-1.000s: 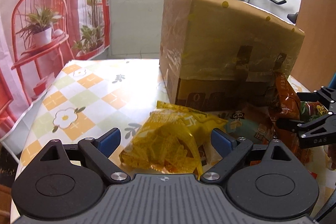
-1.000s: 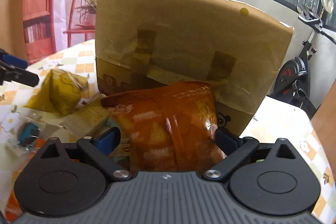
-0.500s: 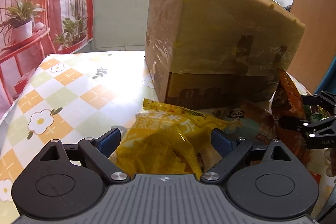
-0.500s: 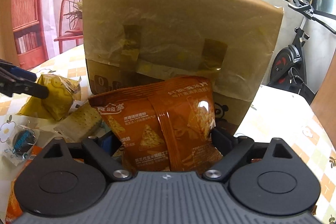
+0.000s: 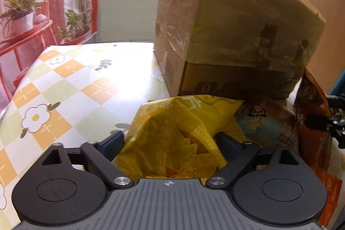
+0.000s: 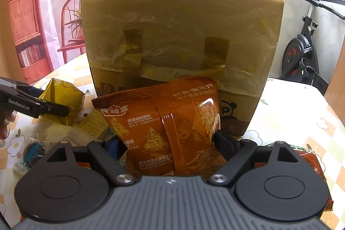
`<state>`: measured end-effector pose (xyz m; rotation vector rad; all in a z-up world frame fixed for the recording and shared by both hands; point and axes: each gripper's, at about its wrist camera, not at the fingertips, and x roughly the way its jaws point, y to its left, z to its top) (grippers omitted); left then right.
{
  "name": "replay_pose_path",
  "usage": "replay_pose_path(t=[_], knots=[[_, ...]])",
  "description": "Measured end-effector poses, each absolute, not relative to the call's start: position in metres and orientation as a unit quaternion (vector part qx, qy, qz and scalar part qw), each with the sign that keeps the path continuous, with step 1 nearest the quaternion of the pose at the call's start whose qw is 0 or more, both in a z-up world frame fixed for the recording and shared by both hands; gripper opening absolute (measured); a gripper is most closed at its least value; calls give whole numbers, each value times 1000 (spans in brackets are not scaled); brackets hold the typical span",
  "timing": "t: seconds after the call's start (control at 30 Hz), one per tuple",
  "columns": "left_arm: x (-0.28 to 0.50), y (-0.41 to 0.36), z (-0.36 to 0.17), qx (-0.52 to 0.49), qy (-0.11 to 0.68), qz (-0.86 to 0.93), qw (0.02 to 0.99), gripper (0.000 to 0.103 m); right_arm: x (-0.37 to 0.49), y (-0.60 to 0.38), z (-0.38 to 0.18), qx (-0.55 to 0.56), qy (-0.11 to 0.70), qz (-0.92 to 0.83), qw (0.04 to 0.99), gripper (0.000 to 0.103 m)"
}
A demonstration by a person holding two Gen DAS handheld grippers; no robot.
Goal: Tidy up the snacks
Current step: 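Grasp the yellow bag with the left tool while the right tool grasps the orange bag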
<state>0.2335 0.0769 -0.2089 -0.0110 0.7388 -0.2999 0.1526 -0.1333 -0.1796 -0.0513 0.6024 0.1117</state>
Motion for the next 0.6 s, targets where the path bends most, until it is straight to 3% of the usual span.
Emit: replay_pose_path(t=[0.1,0.6], knots=[[228,82,-208,-22,350,-149,925,78,151,-134,-179,-21,295,56,954,85],[163,61,-156,-49,284,-80,954,77,128,-129,-158,-11,248,64,967,80]])
